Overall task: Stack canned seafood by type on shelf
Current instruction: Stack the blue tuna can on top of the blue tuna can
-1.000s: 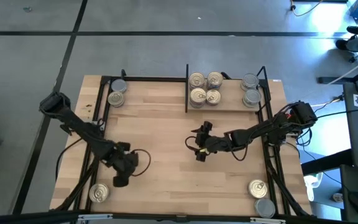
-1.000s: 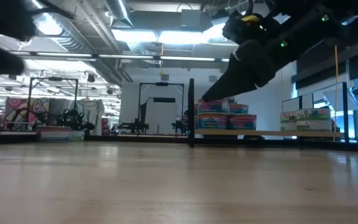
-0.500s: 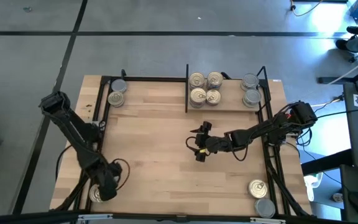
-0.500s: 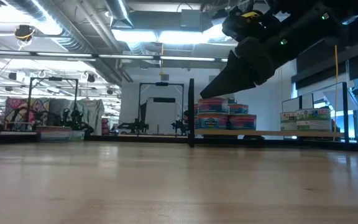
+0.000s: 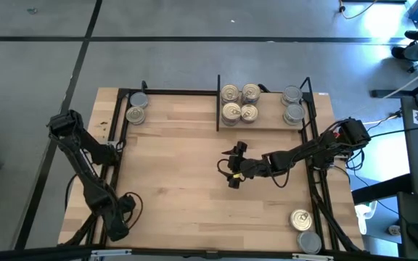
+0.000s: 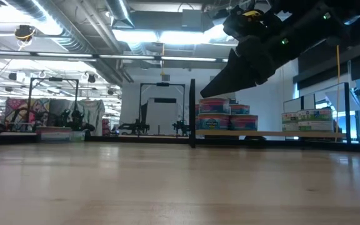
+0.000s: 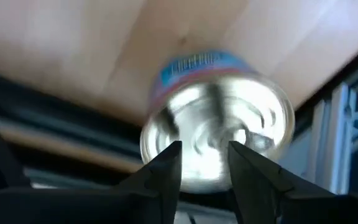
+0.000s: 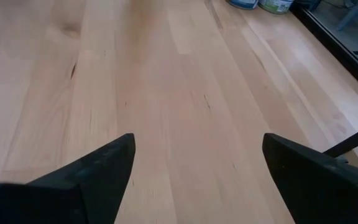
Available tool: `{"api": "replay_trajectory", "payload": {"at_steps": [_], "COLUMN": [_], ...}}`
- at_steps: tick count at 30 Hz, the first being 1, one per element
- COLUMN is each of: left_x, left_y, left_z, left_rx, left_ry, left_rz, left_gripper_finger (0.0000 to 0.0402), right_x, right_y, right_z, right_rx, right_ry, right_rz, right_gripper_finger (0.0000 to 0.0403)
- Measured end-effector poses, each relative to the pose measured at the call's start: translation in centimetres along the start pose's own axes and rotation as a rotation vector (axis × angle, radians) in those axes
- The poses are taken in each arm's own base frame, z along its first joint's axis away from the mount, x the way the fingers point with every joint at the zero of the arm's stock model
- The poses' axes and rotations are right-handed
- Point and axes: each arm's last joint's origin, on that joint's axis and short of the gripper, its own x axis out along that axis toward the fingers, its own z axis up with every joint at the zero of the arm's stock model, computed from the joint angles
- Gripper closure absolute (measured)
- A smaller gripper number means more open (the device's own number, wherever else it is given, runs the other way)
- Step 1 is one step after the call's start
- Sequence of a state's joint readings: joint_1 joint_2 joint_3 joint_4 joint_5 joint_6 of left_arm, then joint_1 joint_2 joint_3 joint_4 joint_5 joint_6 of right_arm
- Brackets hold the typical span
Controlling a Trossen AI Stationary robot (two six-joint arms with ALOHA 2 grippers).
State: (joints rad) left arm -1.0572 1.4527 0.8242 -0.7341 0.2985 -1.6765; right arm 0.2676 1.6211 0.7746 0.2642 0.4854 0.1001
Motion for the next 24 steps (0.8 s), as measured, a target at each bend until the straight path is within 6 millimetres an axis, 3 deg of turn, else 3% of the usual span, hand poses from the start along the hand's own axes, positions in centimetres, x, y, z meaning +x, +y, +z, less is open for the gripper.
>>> {"api": "replay_trajectory", "payload": {"at_steps": [10, 24], "left_x": [-0.2, -2.0], "left_y": [-0.4, -0.2], "left_z": [2.1, 9.1], "left_rx": [0.166, 0.401], "left_ry": [-0.217, -0.645], "left_rz": [0.001, 0.156], "left_gripper_finger": [0.0275, 0.0275], "right_x": [0.0, 0.0], "right_y": [0.0, -0.1], "right_z": [0.0, -0.7], "right_rx": [-0.002, -0.037], "right_ry": [0.005, 0.069], "right_rz": [0.007, 0.001], "right_gripper_finger": [0.0052, 0.0052]}}
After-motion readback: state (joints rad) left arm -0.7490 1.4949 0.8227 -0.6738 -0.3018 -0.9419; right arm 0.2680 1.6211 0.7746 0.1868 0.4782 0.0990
